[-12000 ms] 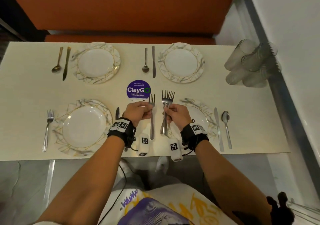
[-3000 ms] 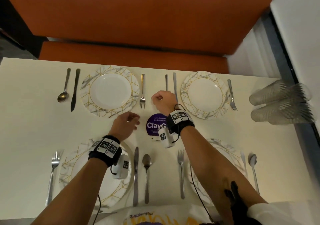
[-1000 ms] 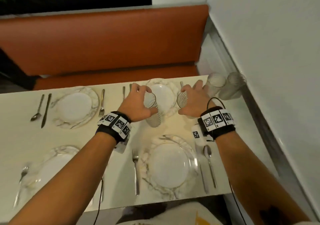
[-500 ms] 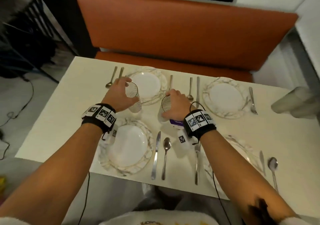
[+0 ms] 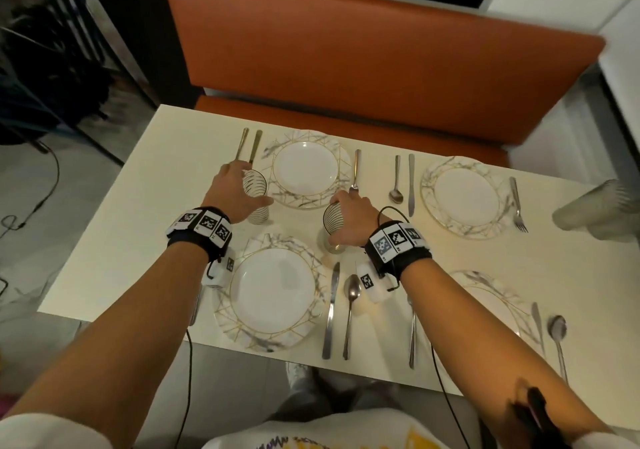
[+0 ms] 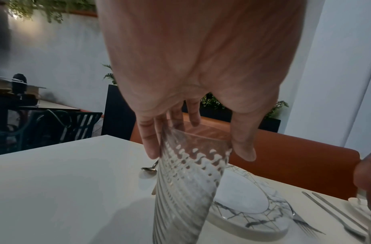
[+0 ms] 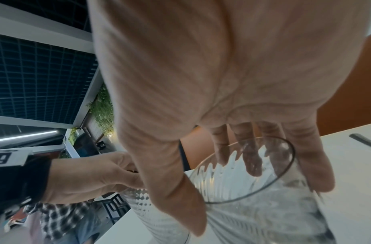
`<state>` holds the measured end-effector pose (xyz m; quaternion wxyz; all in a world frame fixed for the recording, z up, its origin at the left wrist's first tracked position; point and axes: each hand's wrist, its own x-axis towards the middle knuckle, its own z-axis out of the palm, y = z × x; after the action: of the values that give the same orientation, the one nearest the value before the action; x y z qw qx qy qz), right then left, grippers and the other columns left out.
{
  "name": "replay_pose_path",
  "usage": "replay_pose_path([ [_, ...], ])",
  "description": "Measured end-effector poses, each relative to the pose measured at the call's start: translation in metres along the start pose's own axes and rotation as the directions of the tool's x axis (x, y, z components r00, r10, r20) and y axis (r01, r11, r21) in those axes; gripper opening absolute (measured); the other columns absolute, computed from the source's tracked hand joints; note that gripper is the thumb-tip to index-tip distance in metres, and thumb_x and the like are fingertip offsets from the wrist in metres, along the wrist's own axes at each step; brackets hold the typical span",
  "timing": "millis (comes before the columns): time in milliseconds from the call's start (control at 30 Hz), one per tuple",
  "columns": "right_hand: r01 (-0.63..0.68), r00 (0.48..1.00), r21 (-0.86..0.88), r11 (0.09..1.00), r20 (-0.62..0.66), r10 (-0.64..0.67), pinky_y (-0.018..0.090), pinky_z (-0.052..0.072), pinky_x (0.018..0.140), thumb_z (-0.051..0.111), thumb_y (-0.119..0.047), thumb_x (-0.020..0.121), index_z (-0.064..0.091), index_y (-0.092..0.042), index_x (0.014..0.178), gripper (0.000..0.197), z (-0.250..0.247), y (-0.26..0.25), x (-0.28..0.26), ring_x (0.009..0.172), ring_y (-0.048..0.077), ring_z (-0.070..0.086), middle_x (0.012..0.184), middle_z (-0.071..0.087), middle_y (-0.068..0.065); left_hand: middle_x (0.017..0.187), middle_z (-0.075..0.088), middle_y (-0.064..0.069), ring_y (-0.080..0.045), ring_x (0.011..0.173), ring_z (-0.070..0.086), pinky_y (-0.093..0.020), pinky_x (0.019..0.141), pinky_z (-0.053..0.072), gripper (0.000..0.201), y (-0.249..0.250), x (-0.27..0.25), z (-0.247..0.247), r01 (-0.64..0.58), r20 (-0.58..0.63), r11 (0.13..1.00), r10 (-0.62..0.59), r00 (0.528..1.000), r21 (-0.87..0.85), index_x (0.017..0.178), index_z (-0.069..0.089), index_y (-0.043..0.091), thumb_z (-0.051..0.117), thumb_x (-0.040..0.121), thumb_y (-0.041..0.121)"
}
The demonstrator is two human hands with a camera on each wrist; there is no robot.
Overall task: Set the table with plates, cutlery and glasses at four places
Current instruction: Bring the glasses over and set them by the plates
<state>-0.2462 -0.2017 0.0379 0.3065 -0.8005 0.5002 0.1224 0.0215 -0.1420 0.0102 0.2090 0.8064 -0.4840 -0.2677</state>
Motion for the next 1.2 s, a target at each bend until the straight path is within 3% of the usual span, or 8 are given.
replay_pose_path([
  [133, -0.002, 1.0, -0.01, 1.0, 0.012, 0.002, 0.039, 0.045, 0.098, 0.081, -0.035, 0.073, 0.036, -0.02, 0.146, 0.086, 0.001, 0.0, 0.0, 0.13, 0.03, 0.041, 0.141, 0.04, 0.008, 0.146, 0.046, -0.01, -0.032, 0.133, 0.048, -0.055, 0.11, 0.044, 0.089, -0.002, 0.004, 0.005, 0.006, -0.002, 1.0, -0.006, 1.0, -0.004, 0.145, 0.042, 0.017, 0.09, 0.073, 0.042],
  [333, -0.007, 1.0, 0.012, 1.0, 0.005, 0.007, 0.033, 0.042, 0.09, 0.082, -0.036, 0.074, 0.039, -0.019, 0.143, 0.083, 0.005, 0.003, -0.001, 0.128, 0.029, 0.042, 0.138, 0.044, 0.008, 0.15, 0.042, -0.013, -0.036, 0.135, 0.046, -0.053, 0.112, 0.043, 0.087, 0.004, 0.009, 0.007, 0.012, 0.015, 1.0, -0.012, 1.0, 0.006, 0.149, 0.041, 0.017, 0.087, 0.079, 0.038],
  [533, -0.032, 0.998, 0.003, 0.999, -0.055, 0.032, 0.042, 0.048, 0.097, 0.081, -0.034, 0.069, 0.037, -0.016, 0.14, 0.086, 0.015, 0.0, -0.004, 0.127, 0.029, 0.039, 0.137, 0.042, 0.008, 0.144, 0.044, -0.014, -0.038, 0.131, 0.047, -0.055, 0.109, 0.045, 0.081, 0.005, 0.009, 0.007, 0.007, 0.005, 0.999, -0.007, 1.0, 0.034, 0.144, 0.042, 0.017, 0.086, 0.078, 0.034],
  [733, 0.007, 0.995, 0.053, 0.999, -0.104, -0.002, 0.047, 0.045, 0.101, 0.08, -0.044, 0.068, 0.026, -0.022, 0.152, 0.102, 0.011, 0.01, -0.011, 0.134, 0.034, 0.035, 0.15, 0.035, 0.009, 0.149, 0.043, -0.016, -0.041, 0.132, 0.046, -0.059, 0.107, 0.041, 0.097, 0.019, 0.006, -0.002, 0.002, -0.006, 0.96, 0.0, 1.0, 0.28, 0.151, 0.037, 0.018, 0.08, 0.075, 0.062],
  [900, 0.05, 0.974, 0.178, 0.983, -0.228, -0.008, 0.048, 0.045, 0.102, 0.077, -0.055, 0.07, 0.041, -0.026, 0.144, 0.087, -0.007, 0.041, -0.028, 0.127, 0.027, 0.043, 0.136, 0.05, 0.005, 0.148, 0.047, -0.017, -0.043, 0.134, 0.043, -0.06, 0.108, 0.035, 0.088, 0.053, -0.001, -0.005, -0.073, -0.076, 0.948, 0.102, 0.992, 0.31, 0.148, 0.041, 0.017, 0.074, 0.08, 0.061],
  [1033, 0.088, 0.94, 0.271, 0.959, -0.341, 0.01, 0.038, 0.05, 0.095, 0.075, -0.051, 0.077, 0.057, -0.024, 0.131, 0.063, -0.024, 0.084, -0.047, 0.113, 0.018, 0.055, 0.123, 0.06, 0.0, 0.138, 0.058, -0.01, -0.035, 0.131, 0.049, -0.052, 0.11, 0.036, 0.056, 0.11, -0.005, 0.014, -0.218, -0.024, 0.952, 0.229, 0.973, 0.214, 0.136, 0.057, 0.017, 0.072, 0.089, 0.044],
  [1133, 0.145, 0.896, 0.372, 0.917, -0.442, 0.038, 0.024, 0.052, 0.08, 0.076, -0.034, 0.084, 0.067, -0.017, 0.116, 0.037, -0.038, 0.127, -0.067, 0.089, 0.007, 0.06, 0.106, 0.067, -0.002, 0.113, 0.07, 0.001, -0.019, 0.103, 0.064, -0.034, 0.091, 0.048, 0.027, 0.164, -0.011, 0.044, -0.313, 0.083, 0.945, 0.306, 0.948, 0.093, 0.117, 0.067, 0.02, 0.068, 0.094, 0.033],
  [1200, 0.147, 0.863, 0.406, 0.902, -0.499, 0.084, 0.021, 0.051, 0.075, 0.075, -0.026, 0.086, 0.07, -0.015, 0.109, 0.025, -0.049, 0.16, -0.081, 0.08, 0.007, 0.061, 0.098, 0.07, -0.003, 0.101, 0.071, 0.007, -0.013, 0.093, 0.065, -0.03, 0.085, 0.05, 0.019, 0.204, -0.016, 0.071, -0.363, 0.146, 0.93, 0.352, 0.925, 0.055, 0.111, 0.069, 0.022, 0.067, 0.094, 0.03],
])
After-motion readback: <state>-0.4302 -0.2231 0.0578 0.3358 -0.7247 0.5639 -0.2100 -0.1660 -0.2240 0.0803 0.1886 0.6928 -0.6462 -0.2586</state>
